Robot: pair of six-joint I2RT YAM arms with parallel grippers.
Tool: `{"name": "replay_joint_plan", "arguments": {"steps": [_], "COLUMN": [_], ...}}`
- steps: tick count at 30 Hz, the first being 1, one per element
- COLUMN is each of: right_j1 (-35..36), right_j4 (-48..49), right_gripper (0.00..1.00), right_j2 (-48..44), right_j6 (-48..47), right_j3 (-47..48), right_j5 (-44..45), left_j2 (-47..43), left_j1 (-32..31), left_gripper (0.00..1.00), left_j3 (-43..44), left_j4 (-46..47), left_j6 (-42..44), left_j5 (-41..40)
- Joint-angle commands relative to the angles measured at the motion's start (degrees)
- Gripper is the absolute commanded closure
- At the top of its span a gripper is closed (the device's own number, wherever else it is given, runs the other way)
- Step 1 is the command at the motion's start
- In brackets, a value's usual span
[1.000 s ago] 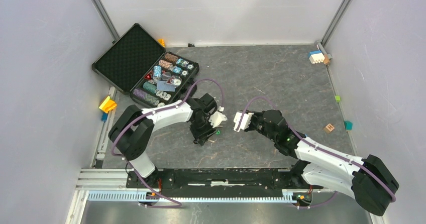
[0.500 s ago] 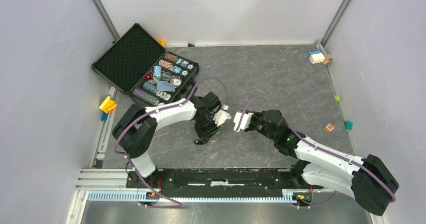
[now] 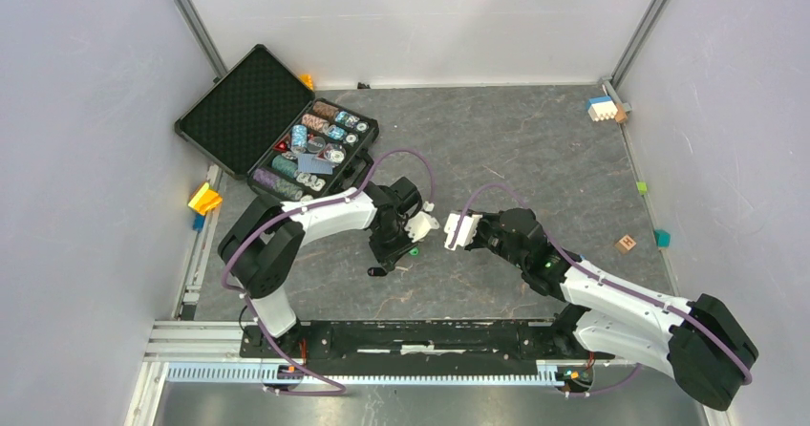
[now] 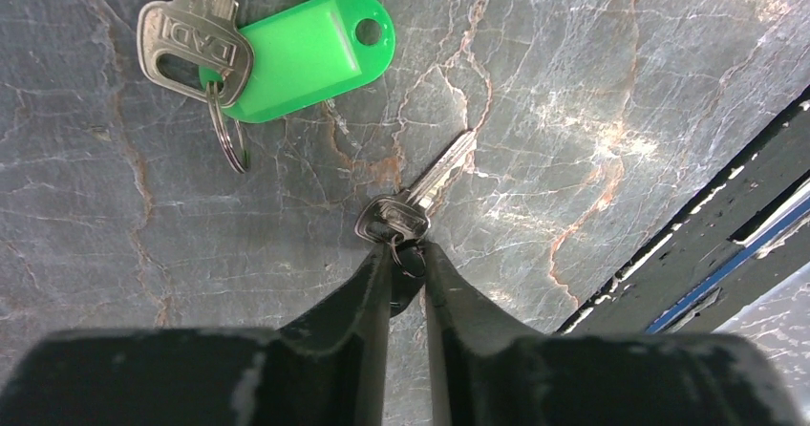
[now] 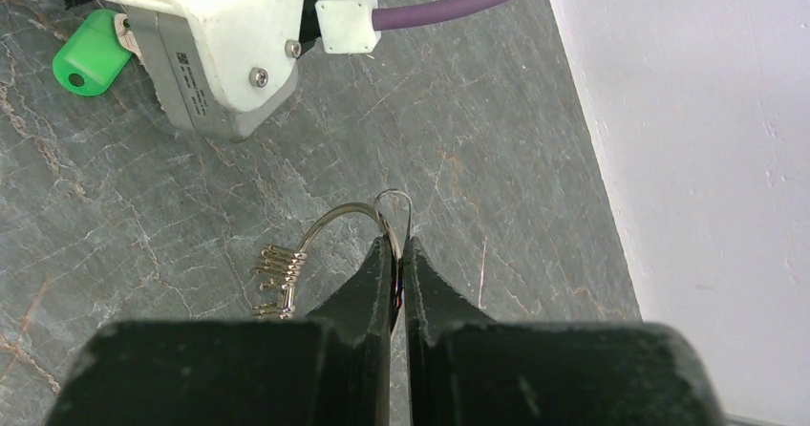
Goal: Put the keys on the keyring
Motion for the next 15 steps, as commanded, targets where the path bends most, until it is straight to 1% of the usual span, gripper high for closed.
{"name": "replay_joint_plan", "arguments": {"steps": [1, 7, 13, 15], "right_j1": [-0.22, -0.28, -0.28, -0.29], "right_j4": [1.38, 1.23, 0.9, 0.88], "right_gripper": [1.0, 1.0, 1.0, 1.0], "right_j2": [0.0, -0.14, -0.89, -1.19], "right_j6": [0.03, 0.25, 0.6, 0.6], "right_j3": [2.49, 2.59, 2.74, 2.79], "right_j5": [-0.67, -0.67, -2.83, -2.97], "left_j2": [-0.22, -3.1, -9.3, -11.73], "left_j1": [-0.21, -0.22, -0.03, -0.03], "left_gripper": [0.81, 0.98, 0.98, 0.98], "left_j3": [1.29, 0.71, -0.31, -1.52], "left_j4": [-0.15, -0.21, 0.77, 3.06], "left_j6": [-0.96, 0.91, 5.36, 7.54], "left_j5": [-0.07, -0.04, 3.79, 4.75]}}
